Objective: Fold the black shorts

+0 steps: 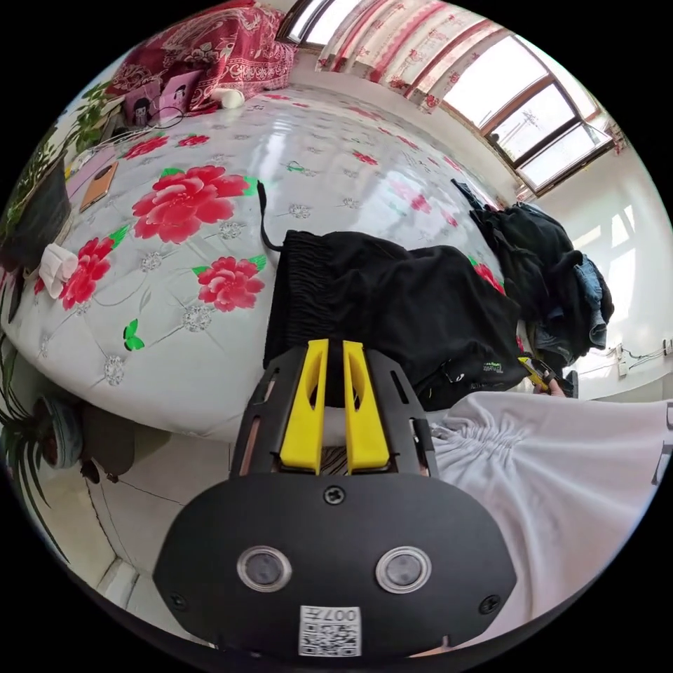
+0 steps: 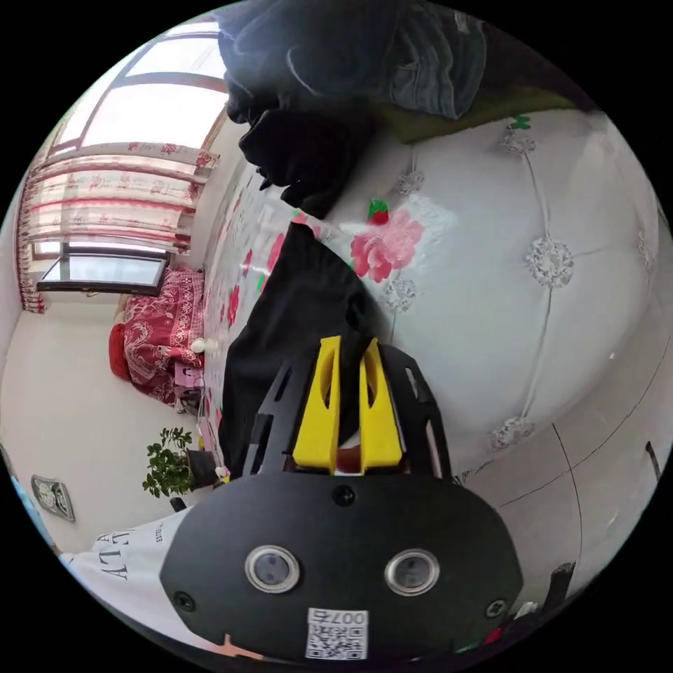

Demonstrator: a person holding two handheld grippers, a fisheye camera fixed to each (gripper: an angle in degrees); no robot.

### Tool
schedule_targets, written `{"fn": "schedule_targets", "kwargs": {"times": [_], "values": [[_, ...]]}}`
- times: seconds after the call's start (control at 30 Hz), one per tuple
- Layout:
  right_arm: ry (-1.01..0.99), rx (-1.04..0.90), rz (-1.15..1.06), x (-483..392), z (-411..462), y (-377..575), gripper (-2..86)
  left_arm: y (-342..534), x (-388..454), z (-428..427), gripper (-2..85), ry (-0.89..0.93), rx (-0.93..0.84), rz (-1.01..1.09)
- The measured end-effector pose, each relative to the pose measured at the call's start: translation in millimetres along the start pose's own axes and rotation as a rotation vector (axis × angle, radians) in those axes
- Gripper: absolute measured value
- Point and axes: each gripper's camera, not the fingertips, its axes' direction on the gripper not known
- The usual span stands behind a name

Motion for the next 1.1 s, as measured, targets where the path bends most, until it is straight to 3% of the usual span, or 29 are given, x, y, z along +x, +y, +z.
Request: {"fn": "schedule_targets", "kwargs": {"times": [0.07,0.17,0.27,0.33,0.4,0.53,0.67,0.93,1.1], "values": [[0.024,-0.053,-0.052,-21,14,-10,0.9,-2,-11,-20,5.5,0.013,0.016,-0.05],[-0.093,-0.054,-0.31,-100,23,-10,0.2,-5,-24,-49,6.0,0.008,0.047,-0.092],[-0.16,-0.164,-0.701,-214,46,26,0.2,-8,-42,-77,6.3,0.01,0.069,-0.143],[-0.213,-0.301,-1.016,-294,79,89,0.6,-8,-56,-91,6.5,0.009,0.078,-0.18],[-0.267,-0.44,-1.195,-335,112,145,1.3,-7,-70,-105,6.9,0.025,0.089,-0.225],[-0.281,-0.788,-1.407,-365,207,262,4.5,1,-103,-129,8.4,0.141,0.118,-0.327],[-0.169,-1.006,-1.388,-346,263,286,6.7,10,-131,-145,10.4,0.277,0.146,-0.386],[-0.101,-0.648,-0.821,-226,247,153,9.5,-26,-148,-143,16.3,0.459,0.099,-0.314],[-0.104,-0.671,-0.609,-171,267,135,9.5,-60,-151,-135,11.5,0.369,-0.013,-0.26]]}}
